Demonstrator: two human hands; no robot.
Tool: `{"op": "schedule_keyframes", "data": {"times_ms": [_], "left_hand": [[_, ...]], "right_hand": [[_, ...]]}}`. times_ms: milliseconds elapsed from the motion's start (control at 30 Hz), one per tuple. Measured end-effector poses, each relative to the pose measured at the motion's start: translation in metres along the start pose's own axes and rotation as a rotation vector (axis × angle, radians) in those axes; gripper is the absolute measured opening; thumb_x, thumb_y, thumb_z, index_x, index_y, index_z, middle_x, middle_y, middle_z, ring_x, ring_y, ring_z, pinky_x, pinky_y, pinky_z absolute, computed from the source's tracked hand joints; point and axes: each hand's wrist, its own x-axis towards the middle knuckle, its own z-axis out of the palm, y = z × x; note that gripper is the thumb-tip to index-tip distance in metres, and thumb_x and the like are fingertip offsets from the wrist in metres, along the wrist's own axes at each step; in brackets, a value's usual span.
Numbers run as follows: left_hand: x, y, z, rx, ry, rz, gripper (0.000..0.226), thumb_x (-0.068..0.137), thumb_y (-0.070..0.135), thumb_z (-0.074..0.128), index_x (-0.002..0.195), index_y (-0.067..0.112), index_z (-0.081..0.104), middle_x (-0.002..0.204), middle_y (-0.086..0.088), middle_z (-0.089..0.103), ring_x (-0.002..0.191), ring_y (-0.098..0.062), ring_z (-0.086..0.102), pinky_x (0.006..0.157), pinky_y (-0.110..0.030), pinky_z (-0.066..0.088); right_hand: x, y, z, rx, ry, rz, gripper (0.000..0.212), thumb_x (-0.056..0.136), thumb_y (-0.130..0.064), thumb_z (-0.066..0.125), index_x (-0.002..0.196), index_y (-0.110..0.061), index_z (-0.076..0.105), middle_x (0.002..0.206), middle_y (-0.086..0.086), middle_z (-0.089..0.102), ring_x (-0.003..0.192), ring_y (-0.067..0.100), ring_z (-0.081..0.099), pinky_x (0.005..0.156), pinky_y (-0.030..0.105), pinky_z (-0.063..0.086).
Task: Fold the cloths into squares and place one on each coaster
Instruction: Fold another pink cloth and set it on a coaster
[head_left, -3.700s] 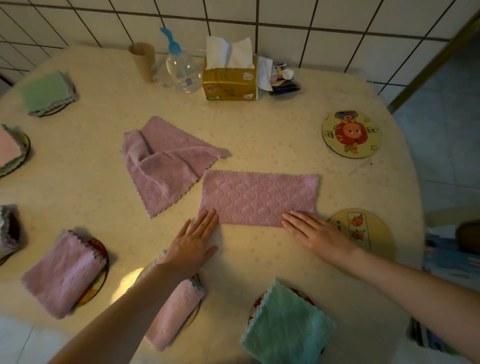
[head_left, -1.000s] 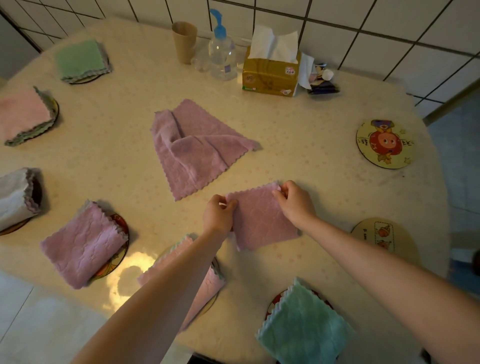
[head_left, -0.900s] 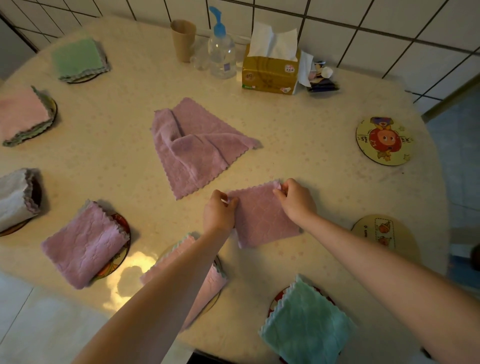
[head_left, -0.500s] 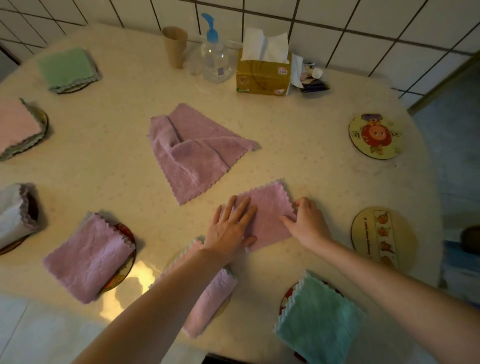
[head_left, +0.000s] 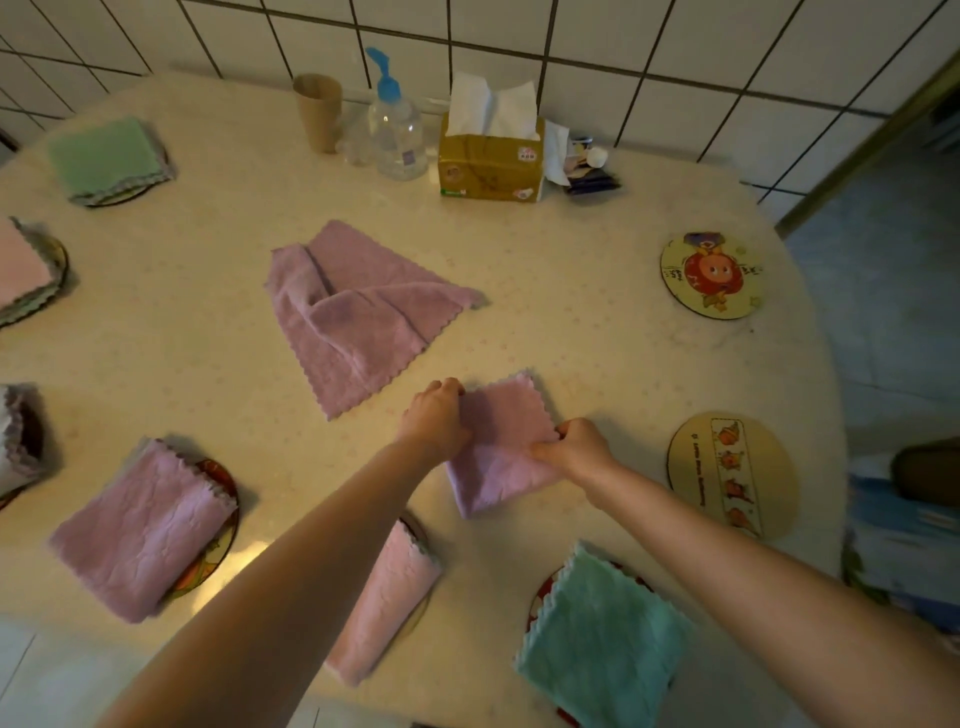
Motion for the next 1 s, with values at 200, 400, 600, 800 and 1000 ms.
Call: {"op": "schedule_keyframes", "data": {"times_ms": [200,400,600,800,1000], "left_hand": [[-0.005,0.024,-0.004,-0.202,-0.182,-0.131,0.036,0.068,0.017,0.082,0.099,0.004,0.067,0.088,-0.007,0.061,0.083,-0.02,0.056,0.068,-0.028,0.046],[-0.054,0.069,0.012,-0.75,-0.254,-0.158,0.055,0.061,0.025,0.086,0.109,0.008,0.066,0.105,-0.008,0.069,0.096,-0.025,0.066,0.079,-0.032,0.056],[-0.099,0.173,0.079,-1.065,-0.202,-0.263,0.035,0.081,0.02,0.075,0.111,0.005,0.065,0.102,-0.008,0.07,0.089,-0.018,0.067,0.081,-0.034,0.058],[-0.115,0.256,0.159,-1.318,-0.08,-0.484,0.017,0.088,0.01,0.066,0.102,0.003,0.063,0.086,-0.008,0.063,0.071,-0.016,0.063,0.064,-0.03,0.06],[-0.117,0.285,0.202,-1.345,0.033,-0.646,0.016,0.091,0.007,0.062,0.078,0.009,0.052,0.072,-0.008,0.057,0.045,-0.01,0.061,0.043,-0.02,0.053]], "right_hand": [[-0.004,0.02,-0.035,0.239,-0.127,-0.131,0.012,0.078,-0.008,0.067,0.076,-0.015,0.058,0.074,0.0,0.059,0.079,0.02,0.058,0.068,0.035,0.047],[-0.003,0.05,-0.111,0.4,-0.239,-0.166,0.034,0.079,-0.017,0.074,0.107,-0.016,0.053,0.107,0.004,0.06,0.095,0.024,0.063,0.075,0.041,0.058],[0.016,0.091,-0.207,0.444,-0.183,-0.19,0.029,0.079,-0.018,0.075,0.101,-0.017,0.057,0.105,0.009,0.066,0.091,0.025,0.066,0.074,0.039,0.055],[0.047,0.114,-0.25,0.289,-0.16,-0.147,0.014,0.079,-0.019,0.072,0.086,-0.019,0.06,0.094,0.009,0.068,0.084,0.024,0.064,0.077,0.04,0.053],[0.068,0.135,-0.248,-0.032,-0.108,-0.269,0.018,0.075,-0.014,0.076,0.088,-0.009,0.065,0.088,0.008,0.065,0.088,0.025,0.063,0.081,0.037,0.052]]}}
